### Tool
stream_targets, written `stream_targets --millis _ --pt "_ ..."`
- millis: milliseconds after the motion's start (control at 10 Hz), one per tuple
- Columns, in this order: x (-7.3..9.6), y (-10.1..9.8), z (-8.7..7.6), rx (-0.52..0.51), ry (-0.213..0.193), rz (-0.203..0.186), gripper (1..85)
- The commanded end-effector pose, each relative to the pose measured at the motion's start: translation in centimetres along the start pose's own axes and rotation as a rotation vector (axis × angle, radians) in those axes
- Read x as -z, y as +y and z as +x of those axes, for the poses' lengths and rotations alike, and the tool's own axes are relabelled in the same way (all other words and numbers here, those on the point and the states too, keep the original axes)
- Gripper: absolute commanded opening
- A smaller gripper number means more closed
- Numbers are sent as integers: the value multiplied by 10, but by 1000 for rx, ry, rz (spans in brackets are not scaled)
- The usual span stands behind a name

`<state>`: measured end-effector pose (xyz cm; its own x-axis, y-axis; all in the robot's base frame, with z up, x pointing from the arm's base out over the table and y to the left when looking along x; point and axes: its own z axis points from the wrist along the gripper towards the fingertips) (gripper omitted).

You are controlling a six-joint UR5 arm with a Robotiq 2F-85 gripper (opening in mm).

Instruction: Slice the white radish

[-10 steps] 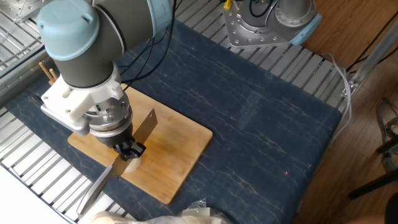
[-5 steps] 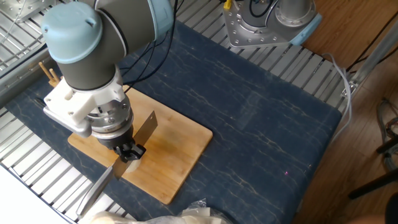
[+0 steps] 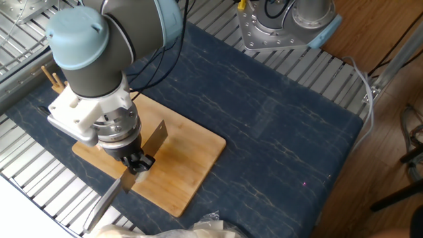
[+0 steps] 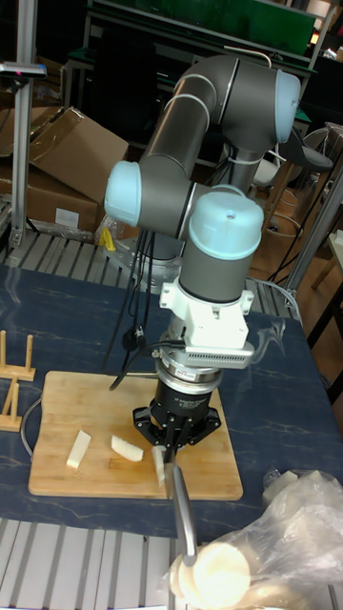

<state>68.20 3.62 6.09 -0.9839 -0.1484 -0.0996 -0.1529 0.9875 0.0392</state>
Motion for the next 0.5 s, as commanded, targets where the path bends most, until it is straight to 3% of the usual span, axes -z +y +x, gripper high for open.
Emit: stream_targets --millis 0,400 --pt "-6 -2 -3 -2 -17 -7 10" --pt "-6 -1 -4 -1 -18 1 10"
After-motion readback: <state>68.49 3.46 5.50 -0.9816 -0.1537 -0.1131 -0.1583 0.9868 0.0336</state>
